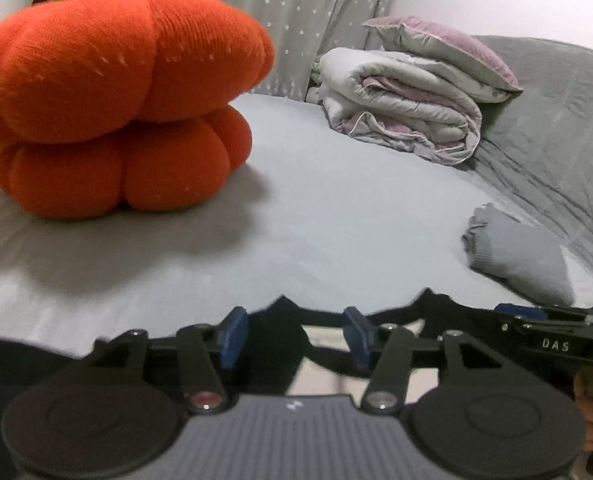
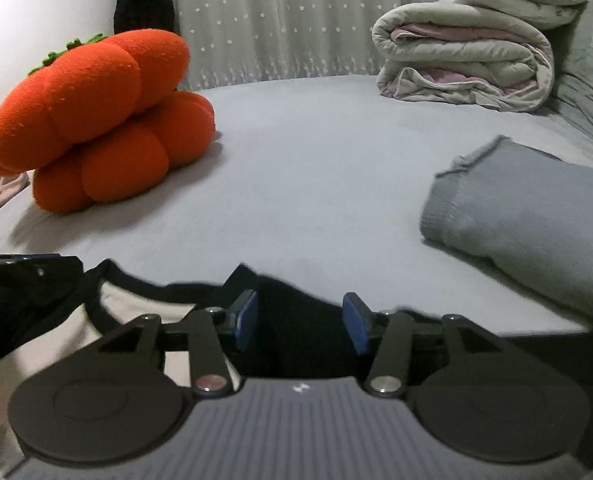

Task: Fold clothes

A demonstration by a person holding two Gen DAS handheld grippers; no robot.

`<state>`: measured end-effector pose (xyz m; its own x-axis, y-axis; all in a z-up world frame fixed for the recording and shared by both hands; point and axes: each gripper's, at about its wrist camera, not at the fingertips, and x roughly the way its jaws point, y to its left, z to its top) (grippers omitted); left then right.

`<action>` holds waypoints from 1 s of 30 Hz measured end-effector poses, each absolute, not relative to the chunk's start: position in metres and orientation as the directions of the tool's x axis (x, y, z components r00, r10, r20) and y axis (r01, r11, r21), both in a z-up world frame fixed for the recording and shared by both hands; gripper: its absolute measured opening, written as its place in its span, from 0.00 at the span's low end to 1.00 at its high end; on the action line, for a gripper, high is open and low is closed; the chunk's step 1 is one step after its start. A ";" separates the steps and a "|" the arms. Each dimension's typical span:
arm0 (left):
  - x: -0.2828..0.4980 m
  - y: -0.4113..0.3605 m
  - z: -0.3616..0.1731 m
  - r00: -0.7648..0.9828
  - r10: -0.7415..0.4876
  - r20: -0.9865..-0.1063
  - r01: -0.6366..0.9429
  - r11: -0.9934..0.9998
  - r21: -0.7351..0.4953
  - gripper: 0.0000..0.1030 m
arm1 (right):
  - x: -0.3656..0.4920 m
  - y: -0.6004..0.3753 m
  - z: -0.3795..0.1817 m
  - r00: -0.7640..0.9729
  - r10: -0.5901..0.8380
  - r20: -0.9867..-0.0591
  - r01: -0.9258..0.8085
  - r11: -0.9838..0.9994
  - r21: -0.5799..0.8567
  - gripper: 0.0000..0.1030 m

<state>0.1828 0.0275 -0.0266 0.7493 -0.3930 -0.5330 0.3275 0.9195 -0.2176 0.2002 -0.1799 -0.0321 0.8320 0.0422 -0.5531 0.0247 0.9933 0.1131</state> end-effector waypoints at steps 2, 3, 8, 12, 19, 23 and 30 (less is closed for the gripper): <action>0.166 0.032 -0.019 0.755 -0.386 -0.530 0.322 0.922 -0.214 0.59 | 0.187 -0.178 -0.026 0.832 0.039 -0.554 0.026 0.994 0.109 0.54; 0.156 0.035 -0.015 0.757 -0.383 -0.529 0.317 0.924 -0.216 0.60 | 0.180 -0.178 -0.023 0.832 0.038 -0.554 0.026 0.994 0.107 0.56; 0.105 0.057 -0.003 0.764 -0.387 -0.516 0.288 0.920 -0.265 0.65 | 0.144 -0.172 -0.006 0.836 0.023 -0.548 0.043 0.993 0.108 0.59; 0.060 0.077 -0.015 0.735 -0.424 -0.529 0.266 0.898 -0.351 0.65 | 0.117 -0.167 0.007 0.846 0.027 -0.532 0.046 0.991 0.123 0.61; -0.006 0.095 -0.042 0.691 -0.418 -0.590 0.232 0.901 -0.367 0.65 | 0.070 -0.152 0.019 0.863 0.027 -0.504 0.026 0.995 0.098 0.66; -0.039 0.103 -0.050 0.667 -0.386 -0.637 0.225 0.920 -0.321 0.65 | 0.050 -0.148 0.022 0.871 0.021 -0.492 0.023 0.996 0.083 0.67; -0.083 0.111 -0.044 0.667 -0.328 -0.669 0.249 0.944 -0.215 0.67 | 0.032 -0.160 0.014 0.876 -0.004 -0.483 0.059 0.993 0.099 0.70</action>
